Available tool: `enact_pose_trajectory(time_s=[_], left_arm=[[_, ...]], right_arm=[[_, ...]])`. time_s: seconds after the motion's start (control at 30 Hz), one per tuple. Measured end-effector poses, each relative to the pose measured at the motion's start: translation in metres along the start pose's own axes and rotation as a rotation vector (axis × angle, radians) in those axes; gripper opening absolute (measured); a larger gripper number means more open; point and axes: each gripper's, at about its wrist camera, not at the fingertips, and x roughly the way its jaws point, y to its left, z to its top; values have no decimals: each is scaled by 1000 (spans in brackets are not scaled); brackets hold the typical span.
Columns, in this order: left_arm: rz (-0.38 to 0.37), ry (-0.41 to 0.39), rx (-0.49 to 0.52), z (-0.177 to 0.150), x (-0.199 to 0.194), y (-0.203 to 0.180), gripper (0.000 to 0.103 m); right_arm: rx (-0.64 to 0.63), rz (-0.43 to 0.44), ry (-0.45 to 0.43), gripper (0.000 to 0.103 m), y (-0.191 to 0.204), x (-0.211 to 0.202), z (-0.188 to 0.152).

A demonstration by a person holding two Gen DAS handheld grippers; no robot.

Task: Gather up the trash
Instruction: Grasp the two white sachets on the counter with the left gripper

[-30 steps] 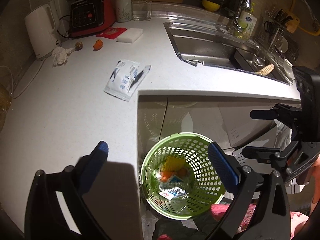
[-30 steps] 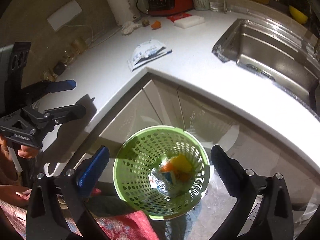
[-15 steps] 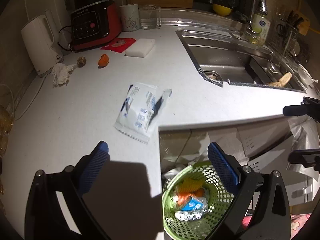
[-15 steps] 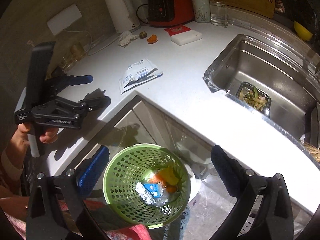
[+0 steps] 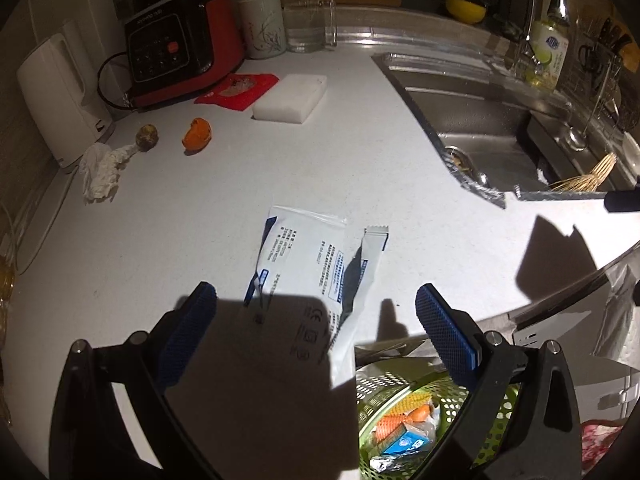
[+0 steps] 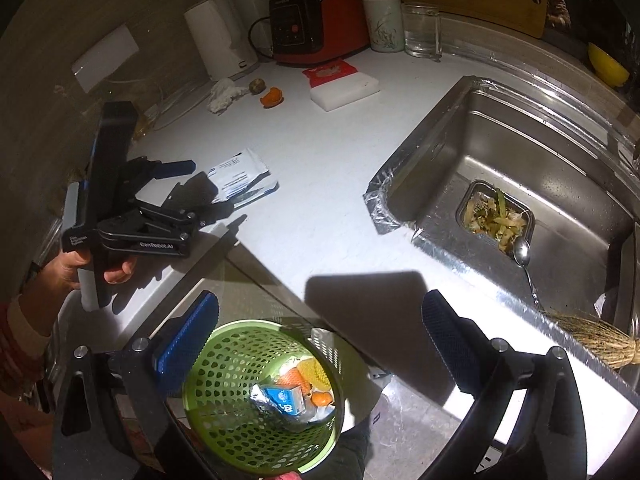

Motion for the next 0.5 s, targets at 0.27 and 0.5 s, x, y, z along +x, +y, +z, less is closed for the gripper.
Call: enact_pose_trajectory(time_s=[0.27, 0.5], left_arm=[[9, 36, -30, 6, 26, 7, 95], [36, 26, -38, 9, 30, 12, 95]], right_arm=[[18, 14, 7, 101, -17, 15, 15], [23, 14, -8, 101, -28, 30, 38]])
